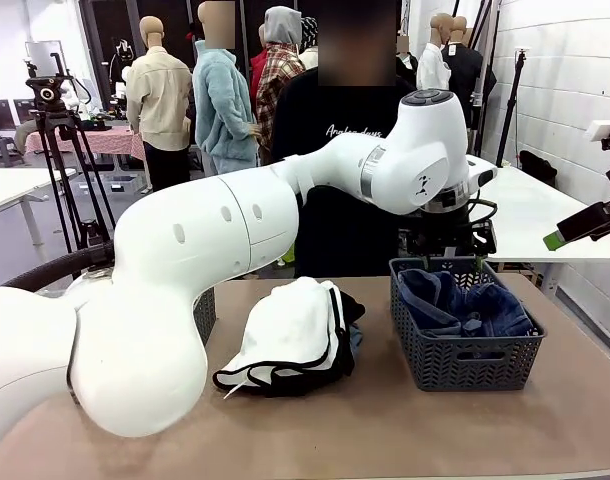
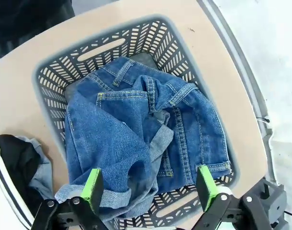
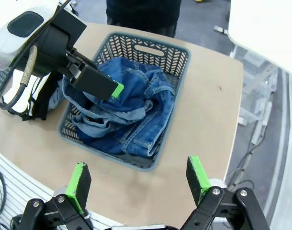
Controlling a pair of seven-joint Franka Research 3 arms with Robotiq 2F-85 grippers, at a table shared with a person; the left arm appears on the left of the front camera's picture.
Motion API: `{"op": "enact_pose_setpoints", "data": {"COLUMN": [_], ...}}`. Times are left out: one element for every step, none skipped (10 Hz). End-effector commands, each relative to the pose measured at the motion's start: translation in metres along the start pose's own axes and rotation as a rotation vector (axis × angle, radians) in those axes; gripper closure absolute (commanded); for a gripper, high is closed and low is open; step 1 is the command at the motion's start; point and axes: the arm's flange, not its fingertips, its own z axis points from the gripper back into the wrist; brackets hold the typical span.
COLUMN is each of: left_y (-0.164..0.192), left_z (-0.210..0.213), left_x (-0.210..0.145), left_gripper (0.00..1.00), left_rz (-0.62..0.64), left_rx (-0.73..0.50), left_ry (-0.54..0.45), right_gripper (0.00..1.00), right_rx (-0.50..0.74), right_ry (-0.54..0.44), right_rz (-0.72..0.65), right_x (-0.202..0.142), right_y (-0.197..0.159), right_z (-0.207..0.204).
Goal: Sort the tops and bottoms.
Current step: Sort the clothes according to human instructions, then lift clothes from the center of the table with your right hand.
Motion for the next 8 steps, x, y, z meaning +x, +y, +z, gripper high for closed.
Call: {"op": "enact_pose_setpoints", "data": {"left_y": [0.0002, 0.0002, 0.0002, 0.0002, 0.0002, 0.0002, 0.0002, 0.0002], "left_z": [0.0032, 0.0032, 0.0032, 0.0032, 0.0032, 0.0032, 0.0032, 0.0032], "left_x": [0.0023, 0.0023, 0.0023, 0.0023, 0.0023, 0.0023, 0.0023, 0.0023], "left_gripper": [0.00, 0.00, 0.00, 0.00, 0.00, 0.00, 0.00, 0.00], "left_rz": [-0.011, -0.011, -0.011, -0.011, -0.011, -0.011, -0.011, -0.011], "left_rx": [-0.007, -0.007, -0.007, -0.007, -0.007, -0.007, -0.007, -0.007], "left_ry": [-0.012, -0.012, -0.012, -0.012, -0.012, -0.012, -0.012, -0.012], "right_gripper": [0.00, 0.00, 0.00, 0.00, 0.00, 0.00, 0.00, 0.00], "right_rx": [0.003, 0.003, 0.003, 0.003, 0.003, 0.003, 0.003, 0.003], "right_ry": [-0.010, -0.010, -0.010, -0.010, -0.010, -0.010, -0.010, -0.010], "right_rz": [0.003, 0.003, 0.003, 0.003, 0.003, 0.003, 0.003, 0.003], "right_x": [0.0006, 0.0006, 0.0006, 0.0006, 0.0006, 0.0006, 0.0006, 0.0006], "right_y": [-0.0010, -0.0010, -0.0010, -0.0010, -0.0010, -0.0010, -0.0010, -0.0010], "right_z": [-0.0012, -0.0012, -0.0012, -0.0012, -0.0012, -0.0012, -0.0012, -0.0012]}}
